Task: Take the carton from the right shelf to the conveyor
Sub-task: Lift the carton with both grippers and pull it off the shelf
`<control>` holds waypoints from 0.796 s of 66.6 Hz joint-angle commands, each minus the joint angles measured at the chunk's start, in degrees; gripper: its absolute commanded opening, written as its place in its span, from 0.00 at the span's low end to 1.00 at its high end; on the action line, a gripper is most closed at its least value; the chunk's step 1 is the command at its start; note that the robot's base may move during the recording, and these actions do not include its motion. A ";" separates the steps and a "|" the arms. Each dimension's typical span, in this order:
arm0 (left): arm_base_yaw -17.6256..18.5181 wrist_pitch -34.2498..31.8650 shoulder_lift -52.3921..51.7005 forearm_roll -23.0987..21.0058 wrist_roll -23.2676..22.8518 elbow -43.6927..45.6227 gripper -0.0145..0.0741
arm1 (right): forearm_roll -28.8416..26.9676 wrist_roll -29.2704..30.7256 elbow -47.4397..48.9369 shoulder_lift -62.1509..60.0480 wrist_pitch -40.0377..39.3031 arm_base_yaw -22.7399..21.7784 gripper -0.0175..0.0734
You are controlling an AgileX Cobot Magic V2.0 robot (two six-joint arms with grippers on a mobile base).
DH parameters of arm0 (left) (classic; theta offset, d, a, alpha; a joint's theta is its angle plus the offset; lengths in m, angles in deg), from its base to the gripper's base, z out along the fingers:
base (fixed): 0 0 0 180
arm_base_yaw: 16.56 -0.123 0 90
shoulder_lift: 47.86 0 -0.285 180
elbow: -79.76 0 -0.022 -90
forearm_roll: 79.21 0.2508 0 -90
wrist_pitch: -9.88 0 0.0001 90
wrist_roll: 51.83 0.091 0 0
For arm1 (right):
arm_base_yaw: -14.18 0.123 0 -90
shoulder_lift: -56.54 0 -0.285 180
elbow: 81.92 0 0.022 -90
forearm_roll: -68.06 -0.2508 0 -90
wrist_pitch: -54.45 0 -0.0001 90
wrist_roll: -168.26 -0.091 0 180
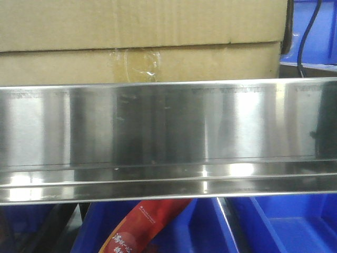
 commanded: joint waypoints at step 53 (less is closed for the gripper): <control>14.20 0.06 -15.73 2.66 -3.59 -3.36 0.14 | 4.96 -0.33 -12.88 -27.20 -0.94 -0.17 0.12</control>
